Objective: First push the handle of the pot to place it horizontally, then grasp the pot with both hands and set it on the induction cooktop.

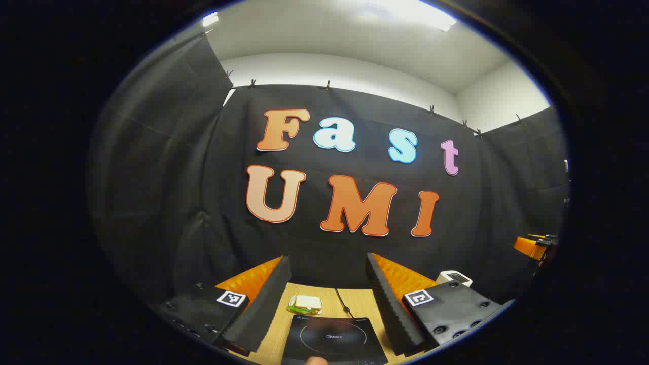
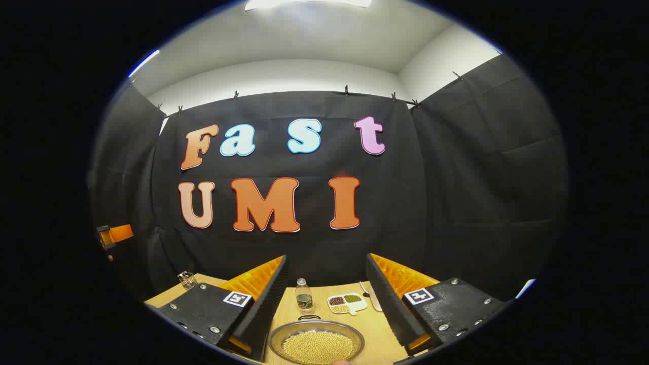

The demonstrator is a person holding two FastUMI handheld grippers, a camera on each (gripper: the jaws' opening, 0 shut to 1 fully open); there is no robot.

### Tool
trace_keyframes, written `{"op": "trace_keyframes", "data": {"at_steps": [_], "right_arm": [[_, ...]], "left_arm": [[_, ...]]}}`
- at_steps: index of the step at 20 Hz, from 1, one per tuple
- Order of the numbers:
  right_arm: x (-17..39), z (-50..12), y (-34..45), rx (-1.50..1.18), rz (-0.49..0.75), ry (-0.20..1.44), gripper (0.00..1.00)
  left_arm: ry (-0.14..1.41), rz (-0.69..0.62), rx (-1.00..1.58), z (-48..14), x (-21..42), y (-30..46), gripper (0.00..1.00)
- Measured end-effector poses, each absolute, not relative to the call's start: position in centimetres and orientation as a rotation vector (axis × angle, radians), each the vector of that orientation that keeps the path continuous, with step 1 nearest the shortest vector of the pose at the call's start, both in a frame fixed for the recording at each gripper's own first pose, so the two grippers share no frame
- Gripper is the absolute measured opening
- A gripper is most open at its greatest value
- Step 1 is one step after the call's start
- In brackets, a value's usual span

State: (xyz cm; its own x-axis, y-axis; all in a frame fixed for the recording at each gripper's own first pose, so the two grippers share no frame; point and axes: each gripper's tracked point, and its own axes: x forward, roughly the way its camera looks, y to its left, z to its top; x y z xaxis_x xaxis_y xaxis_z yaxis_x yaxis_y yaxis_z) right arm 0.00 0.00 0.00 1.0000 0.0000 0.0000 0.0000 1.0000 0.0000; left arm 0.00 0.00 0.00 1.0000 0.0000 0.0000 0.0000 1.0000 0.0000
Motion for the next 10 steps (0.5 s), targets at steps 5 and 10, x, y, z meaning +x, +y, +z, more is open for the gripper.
{"op": "trace_keyframes", "data": {"at_steps": [5,10], "right_arm": [[0.1,-0.4,0.3,0.003,0.020,0.007,0.94],[0.3,-0.7,0.3,0.007,0.024,0.014,0.94]], "left_arm": [[-0.022,-0.015,0.008,0.6,-0.6,-0.7,0.97],[-0.042,-0.002,0.031,1.1,-1.4,-0.3,0.98]]}}
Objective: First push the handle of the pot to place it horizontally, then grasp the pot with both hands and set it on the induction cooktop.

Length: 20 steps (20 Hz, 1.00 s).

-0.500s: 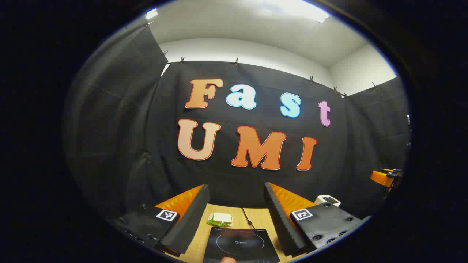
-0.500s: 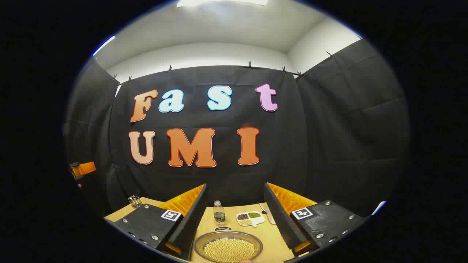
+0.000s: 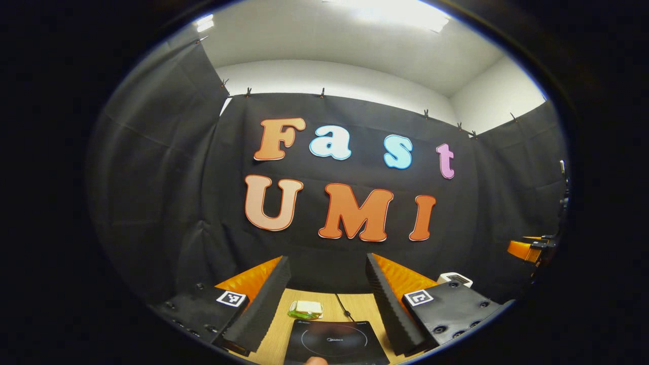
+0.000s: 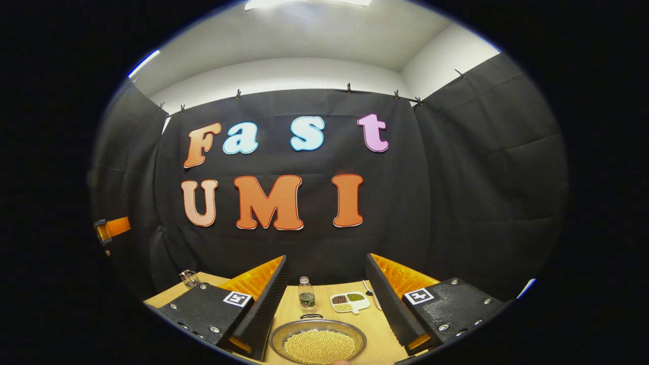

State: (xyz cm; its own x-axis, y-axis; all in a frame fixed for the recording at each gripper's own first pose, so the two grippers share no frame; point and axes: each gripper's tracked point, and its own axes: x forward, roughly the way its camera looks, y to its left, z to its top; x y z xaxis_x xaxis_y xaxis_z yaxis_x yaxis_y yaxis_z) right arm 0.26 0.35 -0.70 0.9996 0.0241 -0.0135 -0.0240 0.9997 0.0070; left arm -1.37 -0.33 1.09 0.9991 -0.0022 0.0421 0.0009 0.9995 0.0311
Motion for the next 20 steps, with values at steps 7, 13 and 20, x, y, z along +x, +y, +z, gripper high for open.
{"op": "trace_keyframes", "data": {"at_steps": [7,13,20], "right_arm": [[0.1,-0.8,0.4,-0.002,0.023,0.013,0.94],[-0.5,-0.9,1.2,0.035,0.064,0.013,0.84],[-1.3,-2.5,3.2,-0.037,0.128,0.041,0.38]], "left_arm": [[-0.059,0.006,0.042,1.4,-2.6,0.1,0.98],[-0.059,0.012,0.051,1.5,-3.3,0.5,0.98],[-0.070,0.012,0.054,1.8,-3.9,0.8,0.98]]}}
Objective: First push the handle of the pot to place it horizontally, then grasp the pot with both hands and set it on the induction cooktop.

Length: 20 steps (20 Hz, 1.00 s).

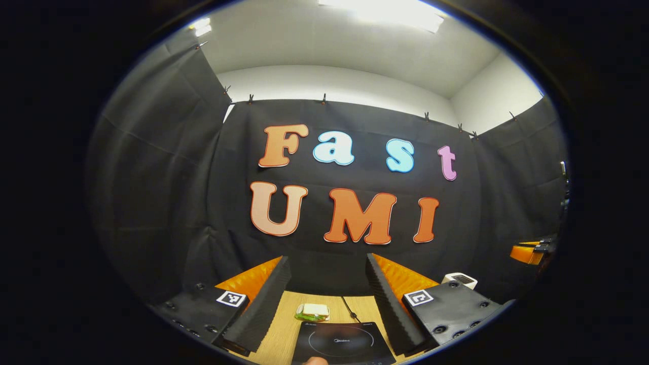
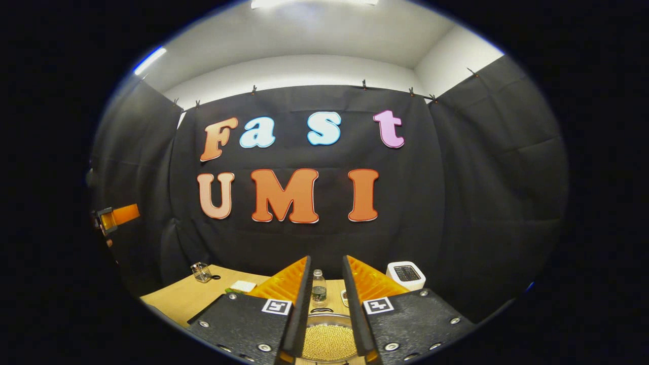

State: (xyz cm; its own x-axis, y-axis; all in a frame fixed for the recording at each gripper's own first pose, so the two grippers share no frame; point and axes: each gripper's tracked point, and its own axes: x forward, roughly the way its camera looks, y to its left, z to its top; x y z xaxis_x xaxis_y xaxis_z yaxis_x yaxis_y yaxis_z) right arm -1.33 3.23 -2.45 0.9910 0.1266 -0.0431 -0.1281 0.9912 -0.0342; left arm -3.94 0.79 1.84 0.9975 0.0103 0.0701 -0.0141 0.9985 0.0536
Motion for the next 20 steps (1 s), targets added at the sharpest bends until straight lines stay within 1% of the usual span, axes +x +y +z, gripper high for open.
{"op": "trace_keyframes", "data": {"at_steps": [1,2,3,5,6,7,13,20], "right_arm": [[-1.5,-2.8,3.6,-0.046,0.137,0.049,0.28],[-1.7,-3.2,3.9,-0.057,0.144,0.055,0.22],[-1.8,-3.6,4.2,-0.065,0.151,0.061,0.15],[-2.3,-4.7,4.8,-0.064,0.169,0.081,0.07],[-2.5,-5.2,5.3,-0.059,0.184,0.091,0.05],[-2.8,-5.6,5.5,-0.053,0.196,0.100,0.01],[-3.7,-9.3,6.6,-0.090,0.210,0.150,0.00],[-5.0,-15.7,7.2,-0.070,0.226,0.276,0.00]], "left_arm": [[-0.071,0.010,0.055,2.0,-4.1,0.8,0.98],[-0.072,0.009,0.057,1.9,-4.2,0.7,0.99],[-0.075,0.008,0.061,2.0,-4.3,0.7,0.99],[-0.078,0.006,0.067,2.1,-4.5,0.7,0.98],[-0.078,0.006,0.068,2.1,-4.6,0.6,0.98],[-0.078,0.005,0.067,2.1,-4.7,0.5,0.98],[-0.080,-0.007,0.067,1.9,-5.0,0.2,0.98],[-0.067,-0.002,0.062,1.4,-5.0,0.8,0.98]]}}
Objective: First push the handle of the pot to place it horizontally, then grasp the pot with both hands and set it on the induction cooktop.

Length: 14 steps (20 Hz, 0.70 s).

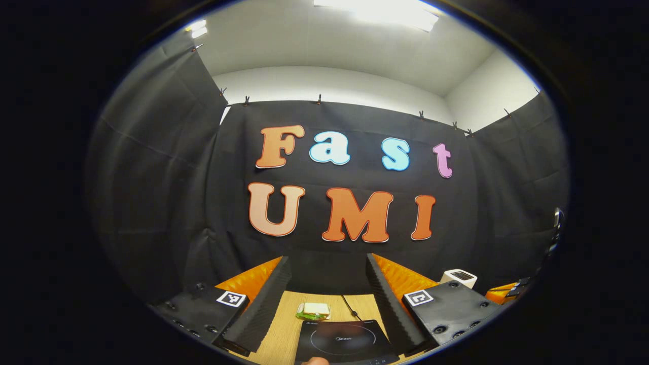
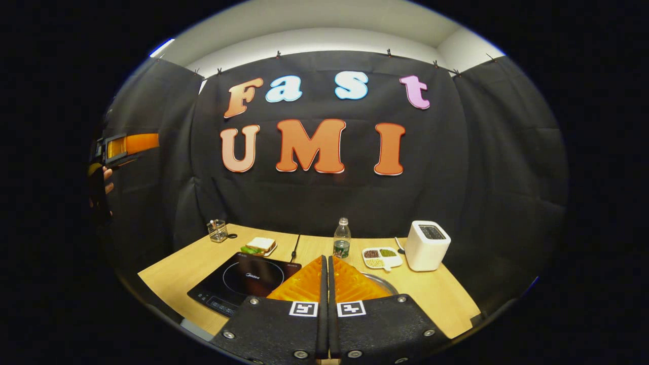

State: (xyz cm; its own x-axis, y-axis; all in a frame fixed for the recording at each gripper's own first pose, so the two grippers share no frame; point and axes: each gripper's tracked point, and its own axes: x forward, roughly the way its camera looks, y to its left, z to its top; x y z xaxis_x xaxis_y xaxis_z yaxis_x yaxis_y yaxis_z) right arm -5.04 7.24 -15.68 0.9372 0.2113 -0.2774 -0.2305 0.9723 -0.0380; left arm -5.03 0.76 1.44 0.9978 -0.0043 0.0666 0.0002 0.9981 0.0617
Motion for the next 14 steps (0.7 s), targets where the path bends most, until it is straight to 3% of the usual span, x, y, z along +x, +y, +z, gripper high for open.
{"op": "trace_keyframes", "data": {"at_steps": [14], "right_arm": [[-7.5,-27.7,5.8,0.007,0.189,0.520,0.00]], "left_arm": [[-0.040,0.034,0.053,0.3,-5.4,3.5,0.98]]}}
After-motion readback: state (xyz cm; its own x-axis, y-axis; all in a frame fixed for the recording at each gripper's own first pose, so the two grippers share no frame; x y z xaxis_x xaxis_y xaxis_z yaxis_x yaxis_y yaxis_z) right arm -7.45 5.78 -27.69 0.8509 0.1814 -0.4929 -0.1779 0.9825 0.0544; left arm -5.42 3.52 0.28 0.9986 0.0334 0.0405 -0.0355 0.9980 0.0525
